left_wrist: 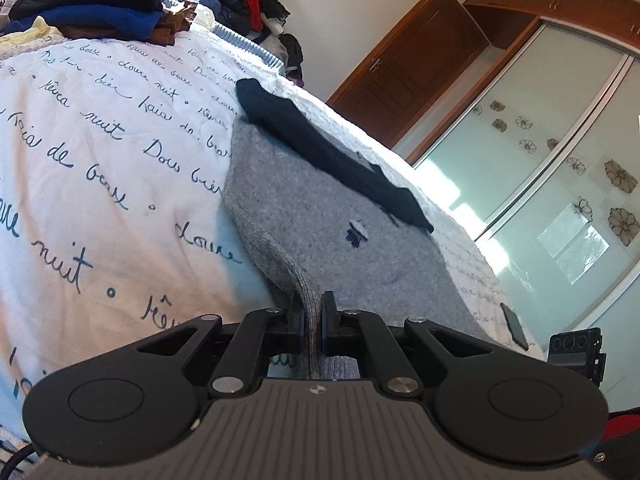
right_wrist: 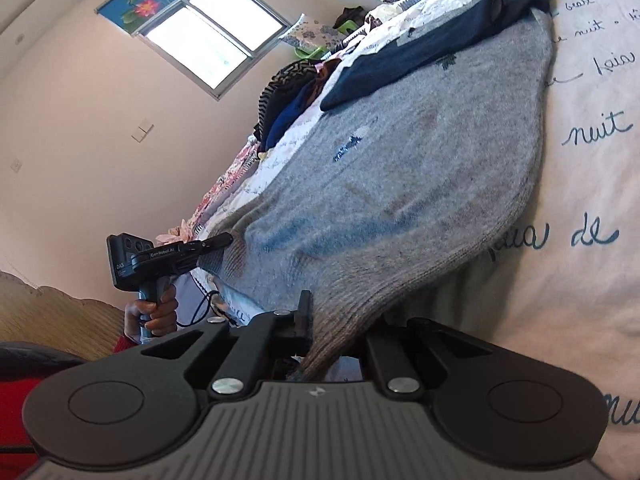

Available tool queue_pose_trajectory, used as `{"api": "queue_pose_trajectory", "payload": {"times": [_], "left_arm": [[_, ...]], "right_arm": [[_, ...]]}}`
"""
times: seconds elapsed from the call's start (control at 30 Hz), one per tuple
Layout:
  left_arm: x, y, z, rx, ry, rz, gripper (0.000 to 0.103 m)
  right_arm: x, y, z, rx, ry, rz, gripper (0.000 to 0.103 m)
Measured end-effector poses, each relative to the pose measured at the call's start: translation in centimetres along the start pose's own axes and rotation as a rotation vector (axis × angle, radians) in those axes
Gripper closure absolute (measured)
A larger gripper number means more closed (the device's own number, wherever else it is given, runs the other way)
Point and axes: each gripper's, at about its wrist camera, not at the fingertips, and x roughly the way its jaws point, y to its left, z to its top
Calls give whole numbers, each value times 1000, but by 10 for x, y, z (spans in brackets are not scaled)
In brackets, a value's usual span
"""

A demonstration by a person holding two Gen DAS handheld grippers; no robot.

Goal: Fold small clothes

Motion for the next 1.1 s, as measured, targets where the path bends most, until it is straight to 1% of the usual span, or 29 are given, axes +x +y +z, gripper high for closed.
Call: {"api": "queue_pose_trajectory", "payload": {"times": [0.17, 0.4, 0.5, 0.57, 0.6, 0.63, 0.67, 0.7, 0.73, 0.77, 0.8, 0.83, 0.87, 0.9, 0.97, 1.03, 1.1], "left_arm": [[-3, -10, 15, -19, -62, -56, 96], [-5, -35, 34, 34, -121, -69, 97], [3, -41, 38, 58, -102, -49, 96], [9, -37, 40, 39, -66, 0, 96], [11, -31, 39, 27, -39, 17, 94], [10, -27, 38, 23, -22, 53, 94], [8, -22, 37, 18, -20, 101, 87], [5, -16, 36, 9, -13, 134, 75], [1, -8, 34, -9, -7, 147, 69], [-3, -2, 32, -25, -8, 148, 58], [-8, 6, 30, -38, -12, 137, 45], [-11, 12, 27, -46, -13, 110, 38], [-12, 17, 24, -53, -15, 87, 26], [-12, 20, 22, -60, -17, 65, 21], [-7, 25, 16, -74, -10, 13, 20], [5, 26, 10, -86, 14, -28, 19], [12, 25, 5, -74, 24, -44, 19]], "right_arm": [[-4, 9, 14, -29, -52, 5, 98], [-7, 14, 35, -68, -129, -25, 98], [-6, 15, 41, -85, -144, -34, 98], [-6, 16, 42, -92, -142, -38, 98], [-5, 16, 41, -93, -138, -36, 98], [-5, 17, 40, -96, -132, -33, 98], [-4, 18, 38, -101, -124, -36, 98], [-4, 18, 36, -102, -116, -40, 97], [-4, 17, 33, -100, -107, -42, 97], [-4, 17, 31, -94, -101, -43, 97], [-5, 16, 28, -86, -97, -46, 97], [-6, 14, 25, -76, -92, -46, 97], [-7, 12, 23, -65, -88, -47, 98], [-8, 9, 21, -52, -84, -47, 97], [-9, 4, 18, -29, -79, -52, 97], [-8, 1, 15, -14, -71, -53, 97], [-7, 1, 15, -13, -66, -49, 97]]}}
